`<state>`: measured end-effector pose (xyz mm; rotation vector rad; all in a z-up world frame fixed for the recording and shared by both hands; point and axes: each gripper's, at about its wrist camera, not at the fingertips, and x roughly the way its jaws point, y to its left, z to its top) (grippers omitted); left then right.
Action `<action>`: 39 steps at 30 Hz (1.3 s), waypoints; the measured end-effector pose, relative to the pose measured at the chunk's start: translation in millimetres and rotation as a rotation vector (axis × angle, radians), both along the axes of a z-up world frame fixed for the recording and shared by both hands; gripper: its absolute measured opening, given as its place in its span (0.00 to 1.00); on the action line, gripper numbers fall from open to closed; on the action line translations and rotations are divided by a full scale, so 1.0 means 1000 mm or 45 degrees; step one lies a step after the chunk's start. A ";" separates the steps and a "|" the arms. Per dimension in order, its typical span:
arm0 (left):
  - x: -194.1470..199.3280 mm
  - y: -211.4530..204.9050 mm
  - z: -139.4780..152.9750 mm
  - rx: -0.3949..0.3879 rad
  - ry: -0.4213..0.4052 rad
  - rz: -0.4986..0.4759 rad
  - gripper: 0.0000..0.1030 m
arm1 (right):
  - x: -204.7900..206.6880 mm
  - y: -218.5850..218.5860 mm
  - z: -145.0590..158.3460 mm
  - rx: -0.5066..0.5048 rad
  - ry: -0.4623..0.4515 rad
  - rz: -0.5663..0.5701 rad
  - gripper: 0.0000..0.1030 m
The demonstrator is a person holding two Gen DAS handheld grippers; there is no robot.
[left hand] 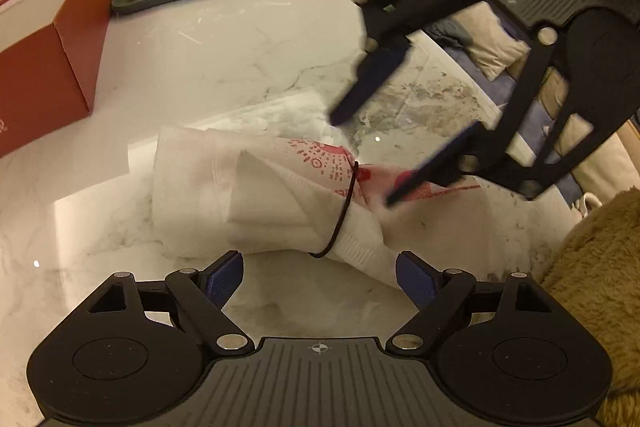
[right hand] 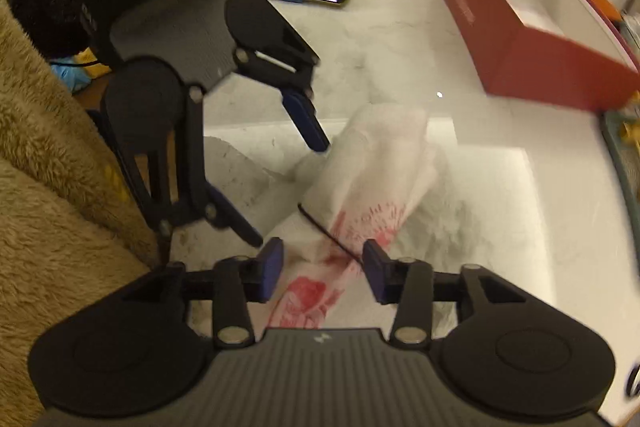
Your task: Fold shopping bag
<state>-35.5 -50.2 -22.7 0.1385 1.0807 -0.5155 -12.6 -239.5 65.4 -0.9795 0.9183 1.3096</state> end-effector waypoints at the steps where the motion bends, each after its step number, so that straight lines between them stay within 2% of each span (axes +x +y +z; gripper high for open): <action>1: 0.000 -0.001 -0.001 0.001 0.004 0.013 0.82 | -0.004 0.006 -0.004 -0.007 -0.078 0.093 0.43; 2: -0.004 -0.002 0.003 0.012 -0.020 0.003 0.82 | -0.008 0.011 -0.007 0.001 -0.111 0.184 0.37; 4: -0.012 -0.002 0.010 0.034 -0.067 -0.019 0.82 | -0.007 0.023 -0.014 -0.002 -0.053 0.278 0.31; 7: -0.023 0.005 0.032 -0.013 -0.172 -0.078 0.82 | -0.009 0.028 -0.031 -0.148 -0.093 0.390 0.06; 10: -0.027 0.011 0.047 -0.097 -0.295 -0.209 0.82 | -0.005 0.029 -0.035 -0.120 -0.045 0.375 0.07; 12: -0.020 0.010 0.046 -0.085 -0.271 -0.253 0.82 | -0.007 0.029 -0.043 -0.128 -0.081 0.407 0.06; 14: -0.008 0.012 0.040 -0.060 -0.174 -0.213 0.82 | -0.008 0.031 -0.046 -0.118 -0.080 0.408 0.05; 18: 0.009 0.015 0.022 -0.174 0.058 -0.079 0.82 | -0.013 0.028 -0.046 -0.094 -0.096 0.383 0.05; 21: 0.017 0.032 0.015 -0.338 0.125 0.138 0.82 | -0.022 0.023 -0.049 -0.084 -0.149 0.421 0.05; 23: 0.017 0.046 0.015 -0.383 0.099 0.320 0.82 | -0.026 0.019 -0.047 -0.072 -0.168 0.442 0.05; 25: 0.014 0.050 0.019 -0.303 0.062 0.413 0.81 | -0.028 0.018 -0.046 -0.060 -0.164 0.432 0.05; 26: 0.012 0.047 0.020 -0.262 0.050 0.409 0.80 | -0.031 0.019 -0.047 -0.056 -0.165 0.432 0.05; 27: 0.010 0.043 0.022 -0.229 0.036 0.389 0.59 | -0.033 0.020 -0.047 -0.054 -0.173 0.442 0.05; 29: 0.012 0.036 0.020 -0.162 0.032 0.359 0.25 | -0.034 0.022 -0.048 -0.059 -0.181 0.454 0.05; 31: 0.012 0.034 0.020 -0.136 0.023 0.373 0.25 | -0.035 0.025 -0.047 -0.062 -0.175 0.456 0.06; 34: 0.010 0.042 0.026 -0.250 0.043 0.475 0.24 | -0.035 0.028 -0.049 -0.062 -0.175 0.458 0.06; 39: 0.024 0.033 0.008 -0.194 0.046 0.481 0.25 | -0.032 0.033 -0.053 -0.050 -0.173 0.457 0.06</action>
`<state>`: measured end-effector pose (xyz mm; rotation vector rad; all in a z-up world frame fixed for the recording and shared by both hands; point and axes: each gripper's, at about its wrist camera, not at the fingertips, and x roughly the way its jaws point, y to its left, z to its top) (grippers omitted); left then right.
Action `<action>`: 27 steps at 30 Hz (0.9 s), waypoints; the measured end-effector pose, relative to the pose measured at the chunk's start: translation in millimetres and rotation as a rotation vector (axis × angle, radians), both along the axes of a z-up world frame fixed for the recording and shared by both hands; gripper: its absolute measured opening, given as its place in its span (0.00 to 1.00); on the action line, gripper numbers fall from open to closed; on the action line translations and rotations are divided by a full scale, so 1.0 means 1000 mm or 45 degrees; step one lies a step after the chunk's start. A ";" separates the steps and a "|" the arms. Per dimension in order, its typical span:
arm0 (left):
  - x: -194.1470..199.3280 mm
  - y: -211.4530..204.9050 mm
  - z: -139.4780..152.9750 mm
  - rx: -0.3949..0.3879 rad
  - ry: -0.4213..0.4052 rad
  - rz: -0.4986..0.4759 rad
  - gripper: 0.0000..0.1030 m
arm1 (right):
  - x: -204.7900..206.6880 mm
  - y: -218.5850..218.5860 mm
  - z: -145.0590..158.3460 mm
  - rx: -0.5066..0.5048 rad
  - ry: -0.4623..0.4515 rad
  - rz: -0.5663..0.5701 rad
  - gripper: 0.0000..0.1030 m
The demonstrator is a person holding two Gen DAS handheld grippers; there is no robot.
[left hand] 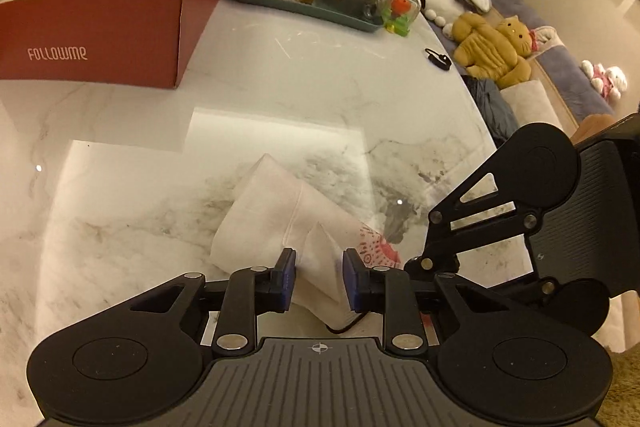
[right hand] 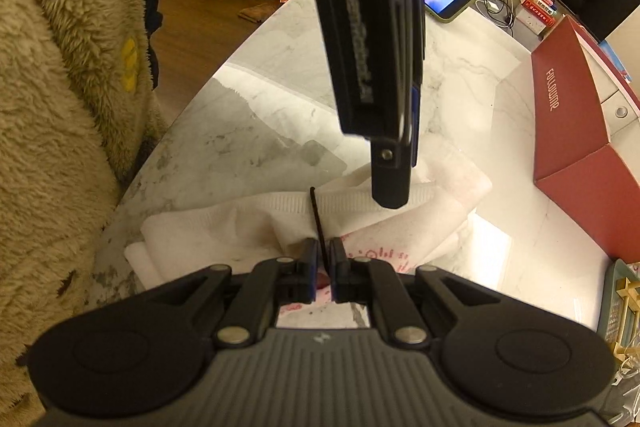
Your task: Fold shopping bag
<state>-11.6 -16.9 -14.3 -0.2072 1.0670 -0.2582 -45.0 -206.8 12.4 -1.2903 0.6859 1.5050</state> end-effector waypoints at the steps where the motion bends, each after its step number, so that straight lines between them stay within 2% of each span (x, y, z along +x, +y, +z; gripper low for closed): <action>1: 0.002 -0.003 -0.001 0.013 0.000 -0.007 0.25 | 0.000 0.000 0.000 0.003 -0.002 0.004 0.06; 6: 0.003 -0.009 -0.006 0.068 -0.031 -0.067 0.24 | -0.001 -0.001 0.000 0.003 0.001 0.000 0.06; 7: 0.003 -0.009 -0.006 0.072 -0.041 -0.075 0.20 | -0.002 -0.001 0.000 0.003 0.000 0.002 0.06; 8: 0.000 -0.008 -0.001 0.088 -0.055 -0.079 0.10 | -0.002 0.000 -0.001 0.003 -0.002 0.003 0.06; 12: 0.001 -0.005 -0.001 0.120 -0.068 -0.078 0.05 | -0.005 0.000 -0.001 -0.002 0.003 0.010 0.06; 16: 0.002 -0.003 0.001 0.229 -0.124 -0.047 0.03 | -0.019 -0.004 0.000 -0.021 -0.023 0.131 0.04; 17: 0.003 -0.002 0.002 0.300 -0.147 -0.041 0.02 | -0.022 -0.005 -0.001 -0.036 -0.025 0.157 0.01; 19: 0.009 0.013 0.003 0.293 -0.144 0.011 0.02 | -0.025 -0.005 -0.005 -0.068 -0.008 0.197 0.02; 21: 0.011 0.034 0.011 0.162 -0.138 0.086 0.02 | -0.025 -0.006 -0.004 -0.062 -0.009 0.193 0.02; 22: 0.010 0.039 0.018 0.099 -0.148 0.049 0.02 | -0.023 -0.005 -0.003 -0.058 -0.002 0.168 0.01; 24: 0.007 0.034 0.027 -0.023 -0.100 -0.114 0.02 | -0.018 -0.004 -0.001 -0.046 0.000 0.122 0.01; 26: -0.001 0.020 0.030 -0.100 -0.049 -0.241 0.02 | -0.020 -0.004 -0.002 -0.045 -0.008 0.126 0.01; 27: -0.002 0.015 0.028 -0.116 -0.022 -0.246 0.02 | -0.019 -0.001 -0.003 -0.044 -0.006 0.122 0.01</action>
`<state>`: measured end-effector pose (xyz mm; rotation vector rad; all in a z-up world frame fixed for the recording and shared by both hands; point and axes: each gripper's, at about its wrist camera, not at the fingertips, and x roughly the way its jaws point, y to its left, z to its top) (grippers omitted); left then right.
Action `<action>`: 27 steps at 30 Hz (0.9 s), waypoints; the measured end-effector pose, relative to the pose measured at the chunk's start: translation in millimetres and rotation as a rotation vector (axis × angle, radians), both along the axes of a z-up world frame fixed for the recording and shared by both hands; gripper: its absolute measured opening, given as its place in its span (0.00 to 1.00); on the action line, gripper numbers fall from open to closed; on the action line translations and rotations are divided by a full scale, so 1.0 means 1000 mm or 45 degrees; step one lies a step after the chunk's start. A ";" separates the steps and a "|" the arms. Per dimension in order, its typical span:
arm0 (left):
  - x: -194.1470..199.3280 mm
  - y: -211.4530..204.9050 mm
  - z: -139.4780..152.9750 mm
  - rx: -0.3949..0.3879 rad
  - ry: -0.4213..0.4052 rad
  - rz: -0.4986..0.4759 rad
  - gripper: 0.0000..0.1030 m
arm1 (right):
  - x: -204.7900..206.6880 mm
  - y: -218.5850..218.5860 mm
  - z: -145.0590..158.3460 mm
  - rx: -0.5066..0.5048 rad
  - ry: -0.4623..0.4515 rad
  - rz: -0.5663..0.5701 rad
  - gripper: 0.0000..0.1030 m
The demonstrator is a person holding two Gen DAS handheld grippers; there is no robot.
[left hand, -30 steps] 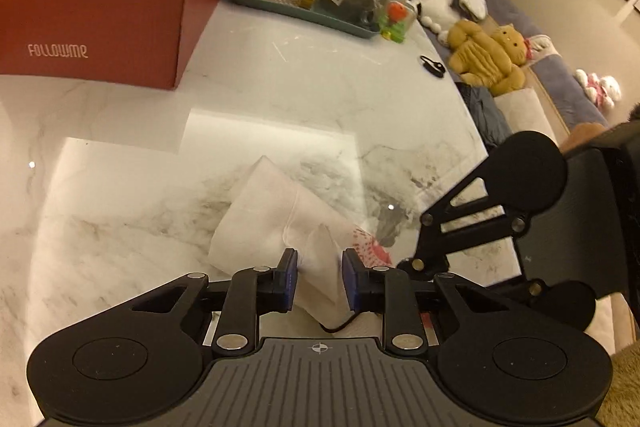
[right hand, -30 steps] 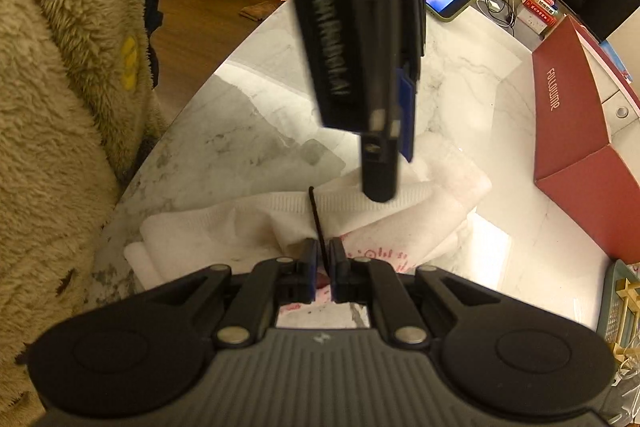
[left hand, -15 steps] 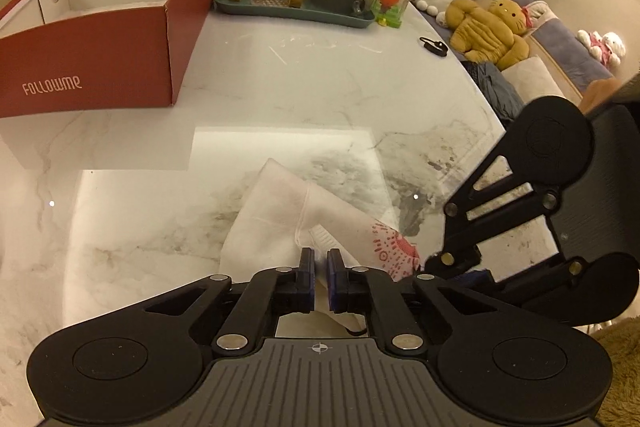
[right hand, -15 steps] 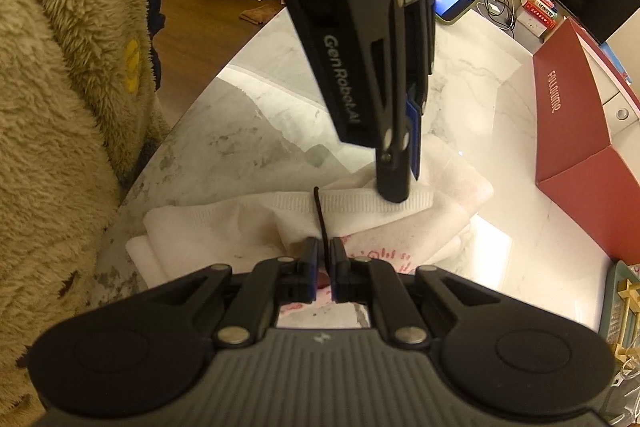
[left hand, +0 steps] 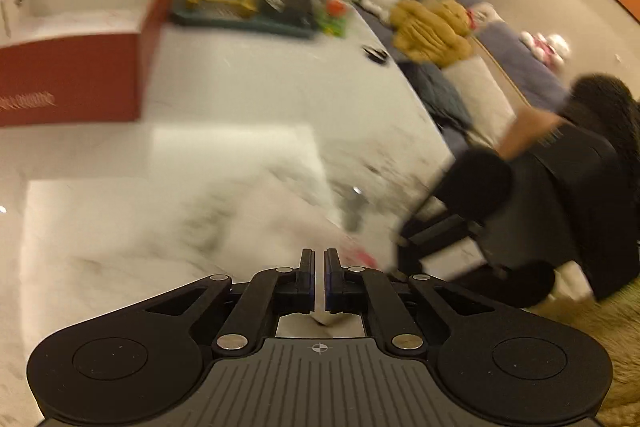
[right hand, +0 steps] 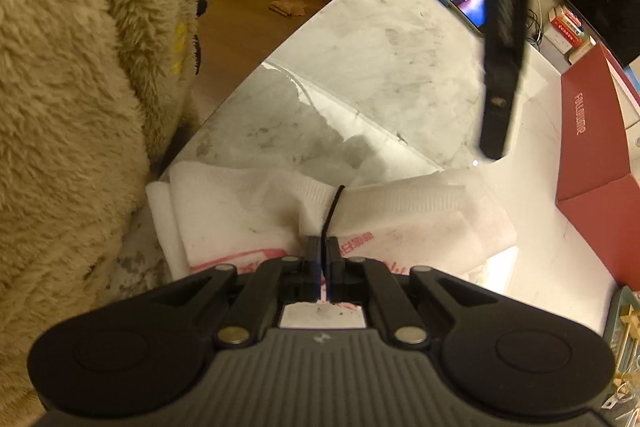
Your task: Fold shopping bag
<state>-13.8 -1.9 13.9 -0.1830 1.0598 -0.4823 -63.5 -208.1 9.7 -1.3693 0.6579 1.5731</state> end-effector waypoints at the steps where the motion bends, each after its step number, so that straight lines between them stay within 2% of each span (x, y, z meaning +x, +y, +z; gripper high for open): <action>1: -0.001 -0.005 -0.005 -0.005 0.038 0.026 0.02 | 0.002 0.004 -0.001 0.001 0.004 -0.005 0.01; 4: 0.002 -0.017 -0.021 0.101 0.137 0.102 0.02 | 0.001 0.005 -0.001 0.008 -0.007 -0.002 0.01; 5: 0.002 -0.017 -0.027 0.089 0.173 0.158 0.02 | 0.001 0.005 -0.002 0.011 -0.010 -0.001 0.01; 8: 0.006 -0.005 -0.039 -0.170 0.282 0.327 0.03 | 0.001 0.005 -0.003 0.013 -0.015 0.000 0.01; 9: 0.007 0.000 -0.041 -0.219 0.306 0.368 0.03 | 0.001 0.005 -0.003 0.009 -0.019 0.004 0.01; 13: 0.005 0.006 -0.040 -0.149 0.346 0.463 0.04 | 0.004 0.007 -0.002 0.013 -0.012 -0.004 0.01; 16: -0.002 0.002 -0.037 -0.125 0.326 0.450 0.06 | 0.004 0.009 -0.004 0.016 -0.017 0.008 0.01; 17: -0.004 -0.002 -0.035 -0.090 0.300 0.441 0.17 | 0.004 0.010 -0.005 0.018 -0.014 0.005 0.01; 18: -0.005 -0.005 -0.033 -0.054 0.274 0.432 0.45 | 0.005 0.011 -0.005 0.021 -0.011 0.000 0.01; 19: -0.008 -0.008 -0.030 -0.030 0.245 0.428 0.66 | 0.006 0.011 -0.005 0.024 -0.010 -0.002 0.01; 20: -0.010 -0.009 -0.026 -0.018 0.204 0.432 0.95 | 0.006 0.011 -0.005 0.025 -0.009 -0.003 0.01; 22: -0.011 -0.005 -0.016 -0.027 0.129 0.420 0.99 | 0.007 0.012 -0.006 0.027 -0.007 -0.005 0.01; 25: -0.001 -0.004 -0.014 0.000 0.125 0.463 0.99 | 0.009 0.014 -0.006 0.028 -0.008 -0.003 0.01; 26: 0.002 -0.004 -0.014 0.008 0.129 0.480 0.98 | 0.009 0.015 -0.006 0.028 -0.008 -0.002 0.01; 27: 0.004 -0.004 -0.014 0.017 0.133 0.496 0.92 | 0.010 0.015 -0.006 0.028 -0.008 -0.002 0.01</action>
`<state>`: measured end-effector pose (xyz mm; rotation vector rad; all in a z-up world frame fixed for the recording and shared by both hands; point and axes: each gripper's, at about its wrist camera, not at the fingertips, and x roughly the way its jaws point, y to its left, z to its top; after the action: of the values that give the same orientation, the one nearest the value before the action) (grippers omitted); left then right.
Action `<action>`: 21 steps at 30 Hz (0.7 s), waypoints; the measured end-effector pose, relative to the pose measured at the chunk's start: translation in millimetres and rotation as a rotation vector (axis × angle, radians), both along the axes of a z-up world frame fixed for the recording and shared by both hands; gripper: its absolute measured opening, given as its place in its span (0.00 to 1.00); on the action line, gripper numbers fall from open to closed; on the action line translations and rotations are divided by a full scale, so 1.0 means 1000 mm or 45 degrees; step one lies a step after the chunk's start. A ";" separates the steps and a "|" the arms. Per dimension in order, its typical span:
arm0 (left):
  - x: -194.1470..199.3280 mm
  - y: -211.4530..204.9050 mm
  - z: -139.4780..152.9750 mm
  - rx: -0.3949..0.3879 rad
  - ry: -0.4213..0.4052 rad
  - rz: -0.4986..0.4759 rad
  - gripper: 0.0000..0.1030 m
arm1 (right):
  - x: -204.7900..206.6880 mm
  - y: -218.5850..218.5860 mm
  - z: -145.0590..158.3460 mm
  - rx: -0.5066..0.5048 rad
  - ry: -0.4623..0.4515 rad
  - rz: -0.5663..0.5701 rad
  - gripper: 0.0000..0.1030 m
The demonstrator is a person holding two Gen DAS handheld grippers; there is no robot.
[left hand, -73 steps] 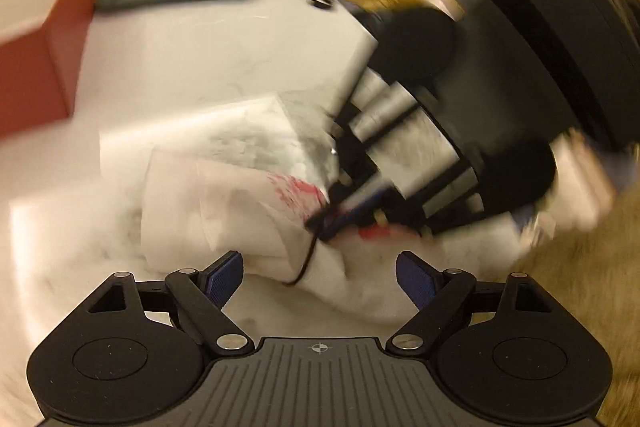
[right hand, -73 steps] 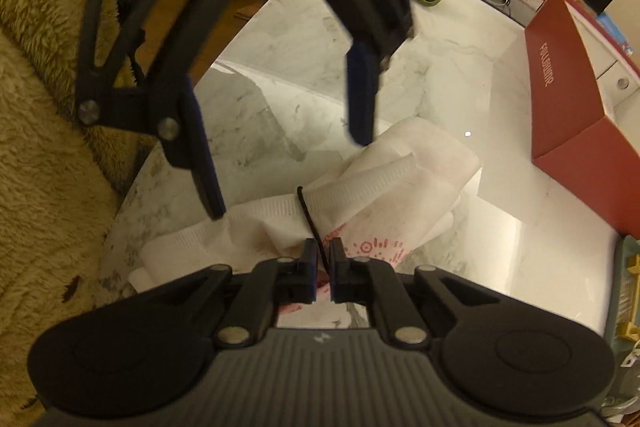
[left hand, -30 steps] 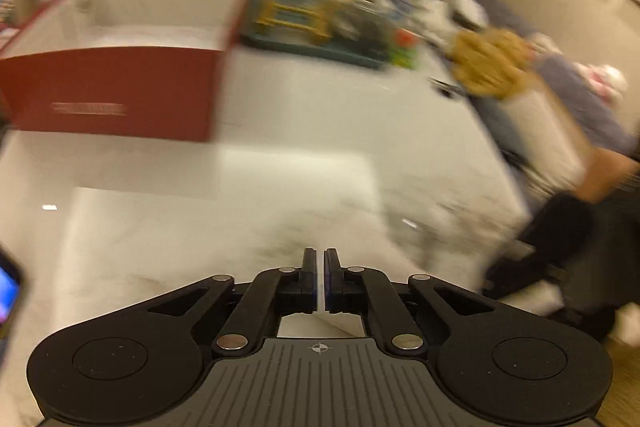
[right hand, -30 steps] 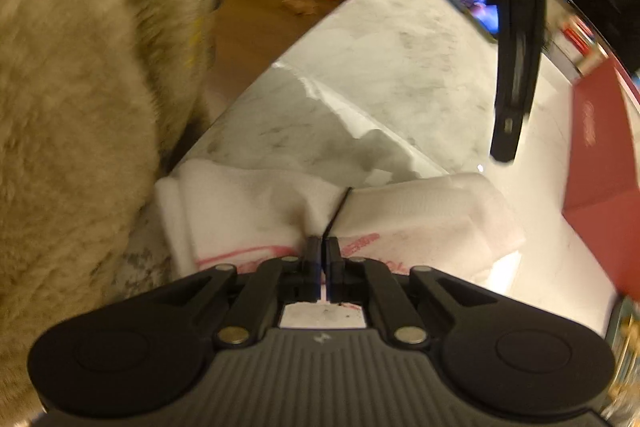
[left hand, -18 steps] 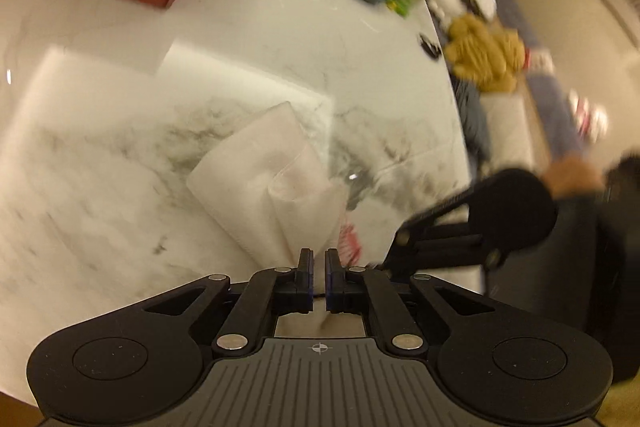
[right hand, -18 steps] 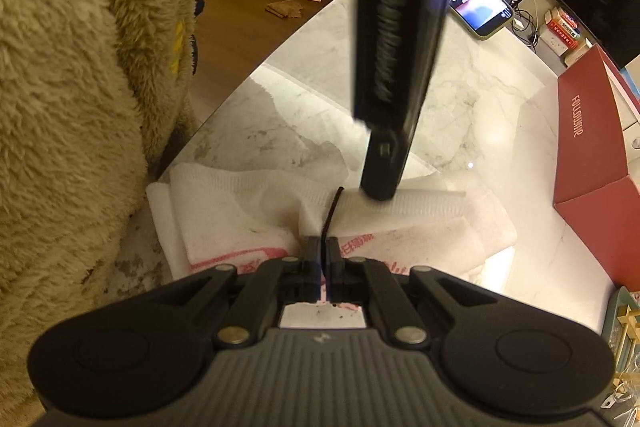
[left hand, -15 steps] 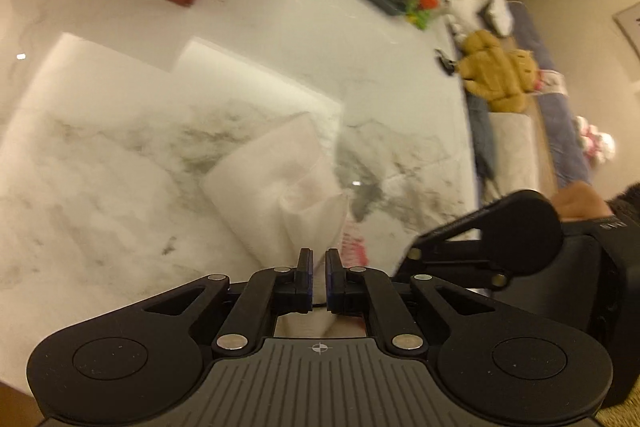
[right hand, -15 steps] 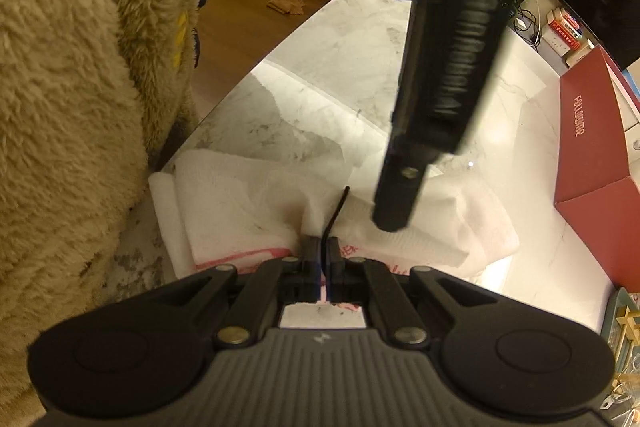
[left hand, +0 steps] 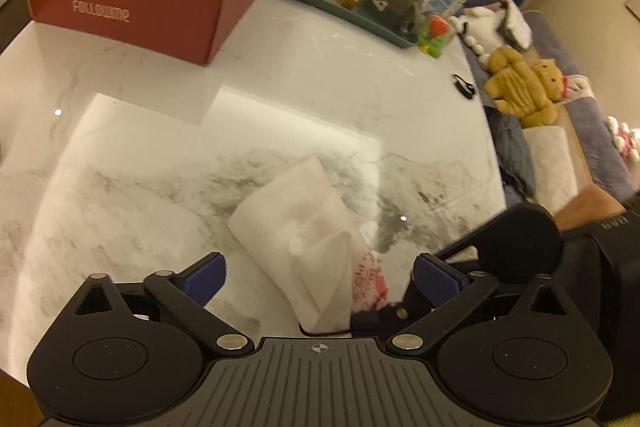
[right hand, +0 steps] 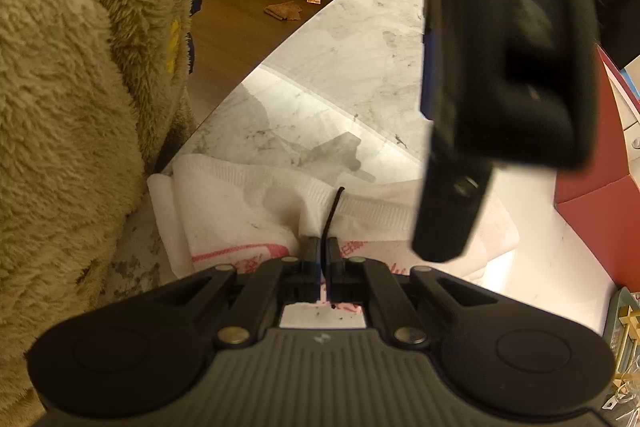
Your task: Fold shopping bag
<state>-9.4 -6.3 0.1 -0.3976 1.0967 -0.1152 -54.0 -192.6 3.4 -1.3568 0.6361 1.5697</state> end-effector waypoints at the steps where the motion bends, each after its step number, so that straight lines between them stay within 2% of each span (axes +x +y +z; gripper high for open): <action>1: 0.002 0.001 -0.002 -0.019 0.010 0.020 0.85 | 0.000 0.001 0.000 0.001 0.000 -0.002 0.02; 2: 0.004 0.001 -0.003 -0.038 0.020 0.041 0.67 | 0.001 0.001 0.000 0.002 0.000 -0.005 0.02; 3: 0.005 0.002 -0.007 -0.045 0.042 0.059 0.54 | 0.001 0.002 -0.001 0.005 0.000 -0.007 0.02; 8: 0.007 -0.016 -0.026 -0.060 0.083 0.028 0.48 | 0.004 0.005 -0.002 0.012 -0.001 -0.020 0.02; 9: 0.005 -0.017 -0.025 -0.046 0.076 0.016 0.35 | 0.004 0.006 -0.002 0.013 -0.002 -0.023 0.02; 12: 0.005 -0.014 -0.030 -0.045 0.071 0.027 0.20 | 0.006 0.008 -0.003 0.018 -0.006 -0.029 0.02; 21: 0.011 -0.015 -0.036 -0.029 0.058 0.068 0.16 | 0.009 0.014 0.000 0.049 0.012 0.015 0.02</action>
<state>1.7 -21.7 -35.9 -0.4516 1.1298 -0.0717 -45.0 -178.5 3.5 -1.3279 0.6012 1.5908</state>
